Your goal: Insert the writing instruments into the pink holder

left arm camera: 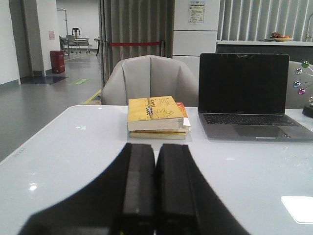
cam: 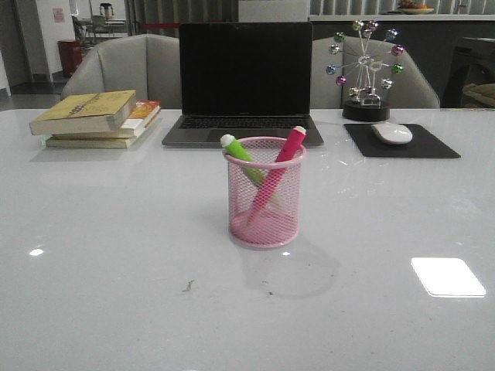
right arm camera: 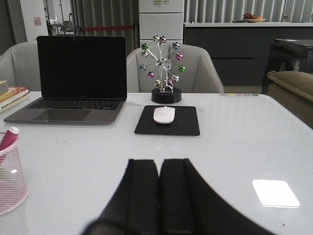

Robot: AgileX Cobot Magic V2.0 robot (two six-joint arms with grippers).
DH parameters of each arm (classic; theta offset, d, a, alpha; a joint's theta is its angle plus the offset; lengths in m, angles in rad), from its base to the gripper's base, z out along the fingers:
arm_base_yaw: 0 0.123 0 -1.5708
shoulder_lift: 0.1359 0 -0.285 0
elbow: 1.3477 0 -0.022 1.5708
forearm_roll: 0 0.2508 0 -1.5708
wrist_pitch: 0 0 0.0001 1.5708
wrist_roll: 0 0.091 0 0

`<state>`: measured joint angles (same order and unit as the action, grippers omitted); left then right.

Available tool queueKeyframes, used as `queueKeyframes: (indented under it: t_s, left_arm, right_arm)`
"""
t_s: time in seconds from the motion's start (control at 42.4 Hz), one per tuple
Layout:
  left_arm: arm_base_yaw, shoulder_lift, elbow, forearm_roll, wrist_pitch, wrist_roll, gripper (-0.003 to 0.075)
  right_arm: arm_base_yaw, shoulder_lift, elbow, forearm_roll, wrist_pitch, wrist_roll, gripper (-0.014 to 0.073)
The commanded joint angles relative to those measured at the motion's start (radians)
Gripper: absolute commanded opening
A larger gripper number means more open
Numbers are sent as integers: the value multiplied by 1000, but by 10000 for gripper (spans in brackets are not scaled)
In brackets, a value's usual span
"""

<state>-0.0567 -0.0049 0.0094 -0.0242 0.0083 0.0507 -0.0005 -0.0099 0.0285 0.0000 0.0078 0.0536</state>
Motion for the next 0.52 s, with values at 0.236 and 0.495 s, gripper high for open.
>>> queueKeyframes:
  t_s: [0.236, 0.495]
  left_arm:
    - [-7, -18, -2, -9, -87, -3, 93]
    - [-7, -18, -2, -9, -87, -3, 93]
  right_arm:
    - [-11, -22, -13, 0, -94, -13, 57]
    - [-27, -22, -13, 0, -87, -13, 57]
